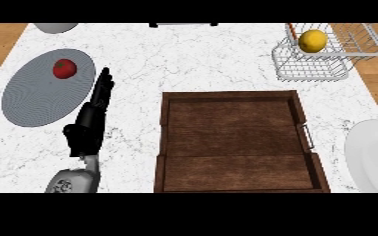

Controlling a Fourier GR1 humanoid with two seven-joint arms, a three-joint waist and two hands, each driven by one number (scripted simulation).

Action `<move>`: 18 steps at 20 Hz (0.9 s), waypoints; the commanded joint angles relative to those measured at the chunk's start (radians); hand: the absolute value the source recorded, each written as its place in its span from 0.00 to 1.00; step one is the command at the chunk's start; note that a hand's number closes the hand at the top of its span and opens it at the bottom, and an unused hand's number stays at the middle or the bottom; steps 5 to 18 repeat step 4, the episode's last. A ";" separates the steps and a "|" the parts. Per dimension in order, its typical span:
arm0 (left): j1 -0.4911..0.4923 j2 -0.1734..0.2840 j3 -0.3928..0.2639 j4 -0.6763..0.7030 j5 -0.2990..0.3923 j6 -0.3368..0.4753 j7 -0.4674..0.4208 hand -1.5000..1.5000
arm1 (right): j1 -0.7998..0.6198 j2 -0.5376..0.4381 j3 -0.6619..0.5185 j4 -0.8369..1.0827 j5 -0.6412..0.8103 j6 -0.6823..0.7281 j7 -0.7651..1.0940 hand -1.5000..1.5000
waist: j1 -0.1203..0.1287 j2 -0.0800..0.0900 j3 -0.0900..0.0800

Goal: Pick the lemon from the tray and place it in the tiered basket

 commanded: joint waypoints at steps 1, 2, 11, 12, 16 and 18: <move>0.037 0.038 0.040 -0.017 0.035 -0.029 0.001 0.50 | 0.205 -0.055 -0.166 -0.047 -0.137 0.135 -0.103 0.00 | -0.016 -0.004 0.001; 0.008 -0.001 0.004 -0.016 0.003 0.003 -0.004 0.50 | 0.241 -0.041 -0.196 -0.059 -0.165 0.152 -0.101 0.00 | -0.007 -0.001 0.000; 0.058 -0.028 -0.032 -0.016 -0.015 0.014 -0.033 0.50 | 0.326 -0.047 -0.256 -0.092 -0.219 0.222 -0.133 0.00 | -0.003 0.000 0.000; 0.058 -0.028 -0.032 -0.016 -0.015 0.014 -0.033 0.50 | 0.326 -0.047 -0.256 -0.092 -0.219 0.222 -0.133 0.00 | -0.003 0.000 0.000; 0.058 -0.028 -0.032 -0.016 -0.015 0.014 -0.033 0.50 | 0.326 -0.047 -0.256 -0.092 -0.219 0.222 -0.133 0.00 | -0.003 0.000 0.000; 0.058 -0.028 -0.032 -0.016 -0.015 0.014 -0.033 0.50 | 0.326 -0.047 -0.256 -0.092 -0.219 0.222 -0.133 0.00 | -0.003 0.000 0.000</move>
